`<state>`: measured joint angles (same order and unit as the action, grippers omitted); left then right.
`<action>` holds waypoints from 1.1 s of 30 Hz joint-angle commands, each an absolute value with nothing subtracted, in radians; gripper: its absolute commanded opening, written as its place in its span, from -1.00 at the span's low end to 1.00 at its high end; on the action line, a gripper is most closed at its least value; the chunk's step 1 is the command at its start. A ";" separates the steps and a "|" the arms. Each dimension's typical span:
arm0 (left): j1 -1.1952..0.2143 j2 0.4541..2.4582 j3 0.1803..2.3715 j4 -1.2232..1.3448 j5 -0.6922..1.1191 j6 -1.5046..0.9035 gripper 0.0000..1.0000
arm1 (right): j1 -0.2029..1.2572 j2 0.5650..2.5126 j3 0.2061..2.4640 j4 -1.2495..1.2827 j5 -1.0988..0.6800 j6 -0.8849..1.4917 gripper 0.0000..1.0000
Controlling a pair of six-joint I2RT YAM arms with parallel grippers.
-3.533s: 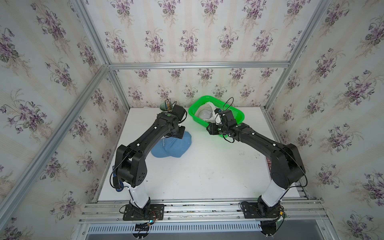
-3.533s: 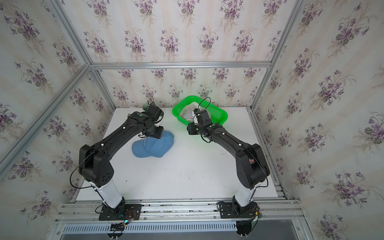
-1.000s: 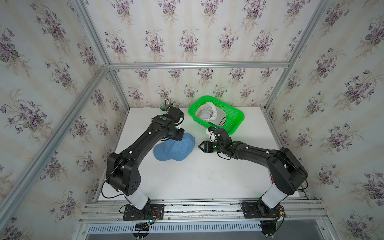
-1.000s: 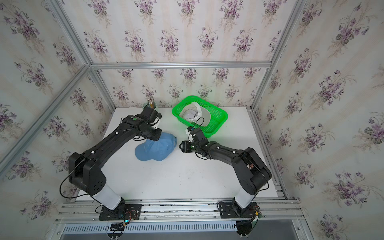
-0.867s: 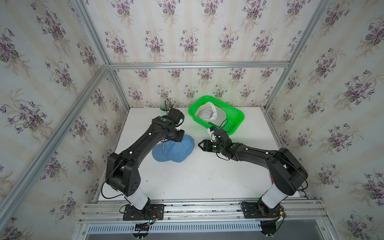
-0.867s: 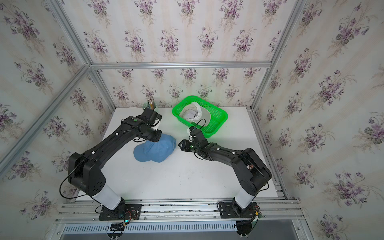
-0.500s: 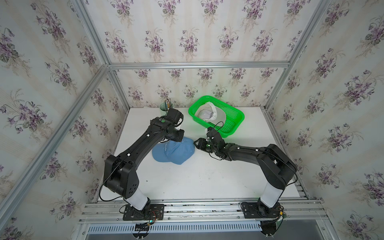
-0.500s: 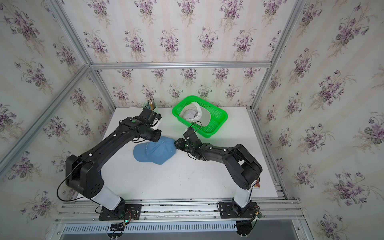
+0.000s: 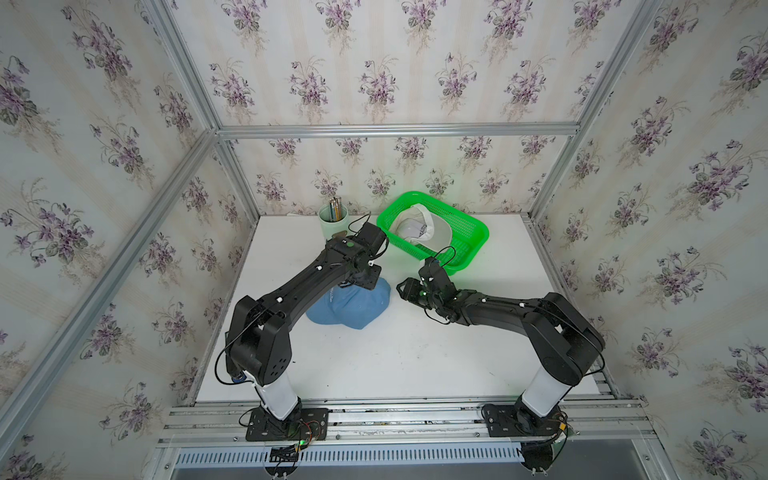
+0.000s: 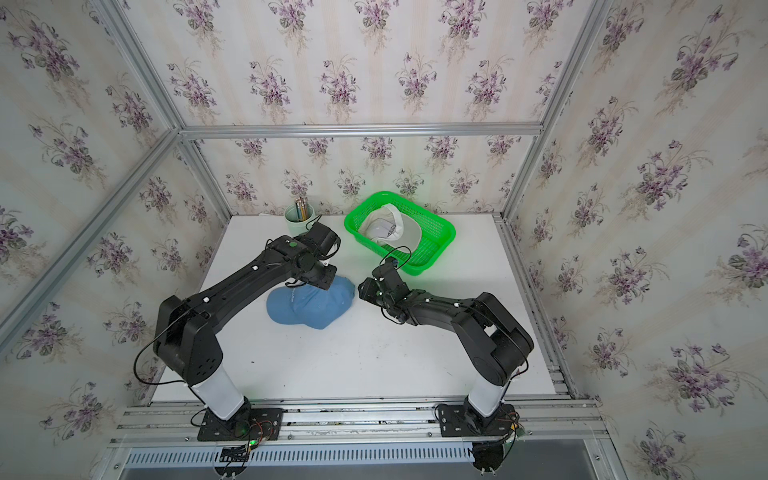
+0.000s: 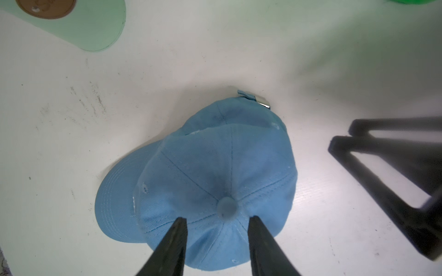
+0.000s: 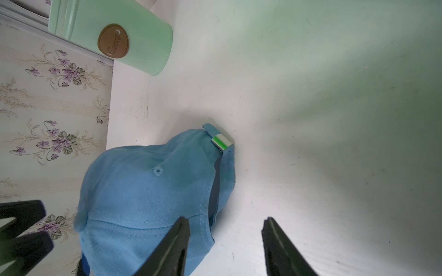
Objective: Turn the baseball cap inside out
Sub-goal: Adjust the baseball cap at the center of the board.
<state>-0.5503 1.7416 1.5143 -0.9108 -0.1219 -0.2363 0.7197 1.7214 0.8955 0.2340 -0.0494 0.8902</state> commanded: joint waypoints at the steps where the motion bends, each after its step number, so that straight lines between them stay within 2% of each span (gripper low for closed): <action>1: -0.551 1.751 1.513 -0.911 -0.169 -0.258 -0.13 | 0.720 1.714 0.900 0.233 -0.057 0.871 0.08; 7: -0.549 1.769 1.507 -0.893 -0.134 -0.259 -0.23 | 0.720 1.723 0.908 0.231 -0.067 0.859 0.08; 28: -0.549 1.771 1.488 -0.886 -0.075 -0.261 -0.25 | 0.720 1.757 0.922 0.244 -0.092 0.852 0.08; 33: -0.549 1.773 1.473 -0.873 -0.095 -0.267 -0.33 | 0.720 1.758 0.925 0.239 -0.092 0.848 0.07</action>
